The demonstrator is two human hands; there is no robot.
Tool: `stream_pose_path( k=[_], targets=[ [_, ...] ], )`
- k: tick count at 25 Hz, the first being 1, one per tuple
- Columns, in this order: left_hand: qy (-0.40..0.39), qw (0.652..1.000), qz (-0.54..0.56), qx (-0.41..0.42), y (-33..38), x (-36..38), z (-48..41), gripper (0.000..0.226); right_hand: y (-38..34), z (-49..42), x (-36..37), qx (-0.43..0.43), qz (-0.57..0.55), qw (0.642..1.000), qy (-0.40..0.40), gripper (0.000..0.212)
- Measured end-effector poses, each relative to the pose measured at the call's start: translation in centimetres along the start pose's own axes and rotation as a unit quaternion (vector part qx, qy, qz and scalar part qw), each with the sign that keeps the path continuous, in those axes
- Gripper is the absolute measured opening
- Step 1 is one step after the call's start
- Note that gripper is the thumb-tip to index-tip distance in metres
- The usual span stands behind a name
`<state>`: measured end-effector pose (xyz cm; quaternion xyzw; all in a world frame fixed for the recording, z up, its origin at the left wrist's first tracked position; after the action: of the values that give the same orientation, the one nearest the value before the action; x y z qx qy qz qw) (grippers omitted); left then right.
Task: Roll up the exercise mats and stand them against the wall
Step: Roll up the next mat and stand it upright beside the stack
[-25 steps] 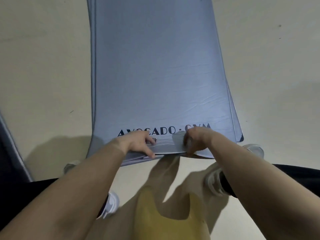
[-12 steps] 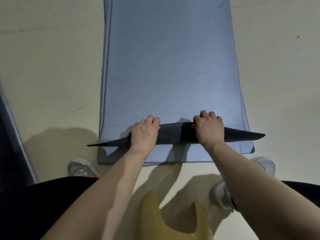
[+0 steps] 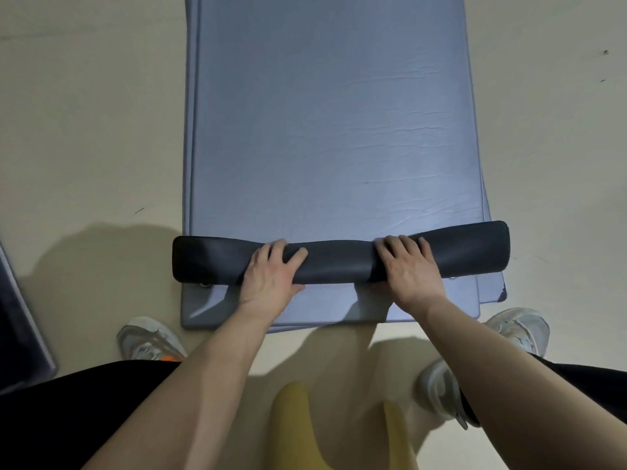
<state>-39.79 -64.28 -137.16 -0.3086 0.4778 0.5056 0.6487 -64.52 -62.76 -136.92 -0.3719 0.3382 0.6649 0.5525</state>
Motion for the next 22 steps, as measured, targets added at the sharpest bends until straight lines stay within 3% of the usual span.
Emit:
stream_pose_path(
  k=[5,9,12,14,16,17,20,22],
  targets=[
    [-0.126,0.989,0.067,0.043,-2.1,-3.6,-2.3,0.055,2.5,-1.8,-3.5,-0.051,-0.057,0.993,-0.094,0.069],
    [-0.229,0.960,0.155,-0.036,-4.6,-5.5,-7.1,0.052,4.4,-5.1,-5.8,-0.018,-0.161,0.978,-0.130,0.069],
    [-0.240,0.956,0.156,-0.062,-5.1,-4.9,-9.0,0.052,4.9,-7.3,-5.6,0.009,-0.136,0.982,-0.129,0.068],
    [-0.160,0.983,0.071,-0.062,-4.9,-4.9,-10.0,0.052,4.6,-7.7,-6.9,0.033,-0.100,0.994,0.013,0.062],
    [-0.052,0.995,0.012,-0.078,-4.7,-5.5,-11.1,0.052,2.9,-6.3,-7.8,0.023,-0.086,0.977,0.192,0.053],
    [-0.008,0.996,0.007,-0.091,-4.7,-5.6,-11.4,0.050,1.9,-5.3,-7.3,-0.002,-0.073,0.969,0.237,0.057],
    [0.115,0.987,0.028,-0.110,-3.9,-5.6,-11.4,0.044,1.0,-5.5,-3.9,-0.060,0.022,0.984,0.169,0.102],
    [0.200,0.972,0.066,-0.105,-3.3,-6.0,-10.5,0.043,2.1,-7.8,-4.0,-0.076,0.046,0.986,0.139,0.111]
  ],
)
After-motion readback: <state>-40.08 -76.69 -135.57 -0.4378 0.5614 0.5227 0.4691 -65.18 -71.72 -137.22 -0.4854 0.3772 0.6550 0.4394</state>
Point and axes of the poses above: each hand's wrist, its own z-axis away from the middle knuckle, its own x-axis out of the palm, y = z × x, the point moved 6 cm from there along -z, towards the middle knuckle, and after that the axes turned 1 degree about z, right-handed, at the moved point
